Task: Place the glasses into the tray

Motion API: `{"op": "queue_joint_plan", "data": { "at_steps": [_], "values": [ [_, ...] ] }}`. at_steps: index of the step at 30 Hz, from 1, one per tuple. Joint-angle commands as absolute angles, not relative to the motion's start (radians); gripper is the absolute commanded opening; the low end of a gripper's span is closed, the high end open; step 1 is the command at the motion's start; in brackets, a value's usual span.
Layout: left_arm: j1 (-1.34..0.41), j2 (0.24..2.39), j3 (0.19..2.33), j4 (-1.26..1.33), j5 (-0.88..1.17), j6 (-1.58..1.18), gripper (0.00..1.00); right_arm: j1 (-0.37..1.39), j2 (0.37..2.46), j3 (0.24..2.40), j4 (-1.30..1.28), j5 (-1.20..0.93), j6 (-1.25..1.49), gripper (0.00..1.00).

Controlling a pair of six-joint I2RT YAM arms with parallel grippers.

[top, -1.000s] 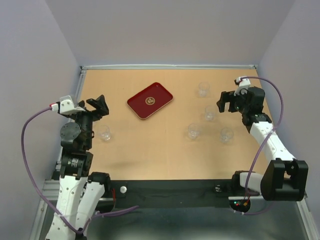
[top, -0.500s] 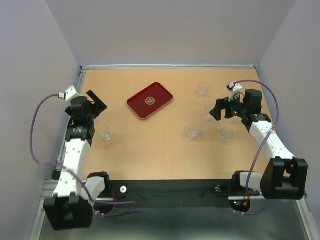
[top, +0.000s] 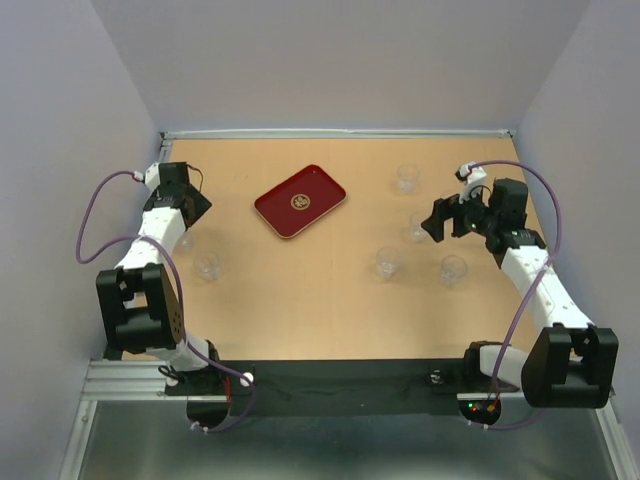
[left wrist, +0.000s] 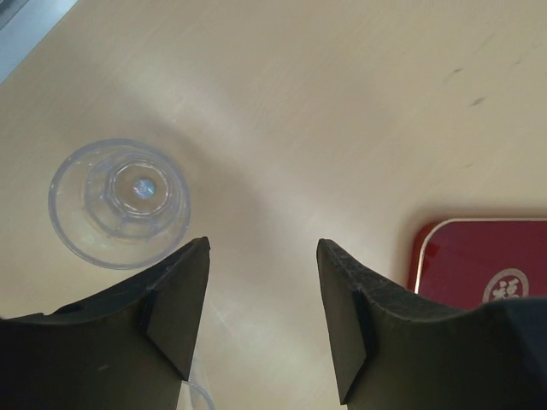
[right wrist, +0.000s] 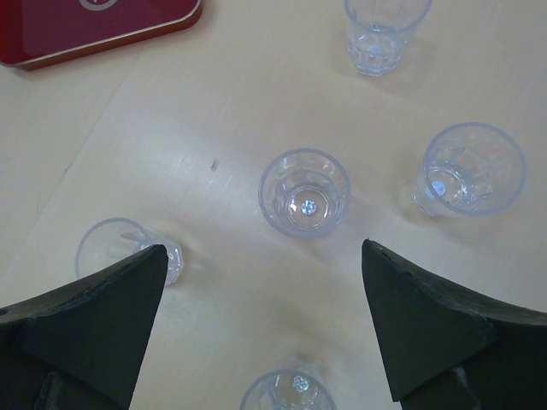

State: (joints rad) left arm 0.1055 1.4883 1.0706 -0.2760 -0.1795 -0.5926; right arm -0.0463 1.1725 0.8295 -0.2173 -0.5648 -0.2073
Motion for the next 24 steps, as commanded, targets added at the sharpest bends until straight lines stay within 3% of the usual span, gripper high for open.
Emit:
{"op": "queue_joint_plan", "data": {
  "at_steps": [1,9,18,20,24],
  "values": [
    [0.104,1.477,1.097,-0.321,-0.29,-0.609,0.64,-0.048,1.154,0.857,-0.209,-0.551,-0.227,1.0],
    [0.106,1.514,1.104,-0.314,-0.426,-0.532,0.64,-0.048,1.155,0.859,-0.209,-0.549,-0.229,1.0],
    [0.106,1.615,1.112,-0.293,-0.417,-0.512,0.59,-0.048,1.149,0.856,-0.209,-0.538,-0.236,1.0],
    [0.104,1.632,1.123,-0.287,-0.419,-0.503,0.55,-0.048,1.146,0.856,-0.209,-0.541,-0.238,1.0],
    [0.106,1.667,1.143,-0.288,-0.42,-0.485,0.29,-0.046,1.143,0.856,-0.209,-0.541,-0.238,1.0]
  ]
}}
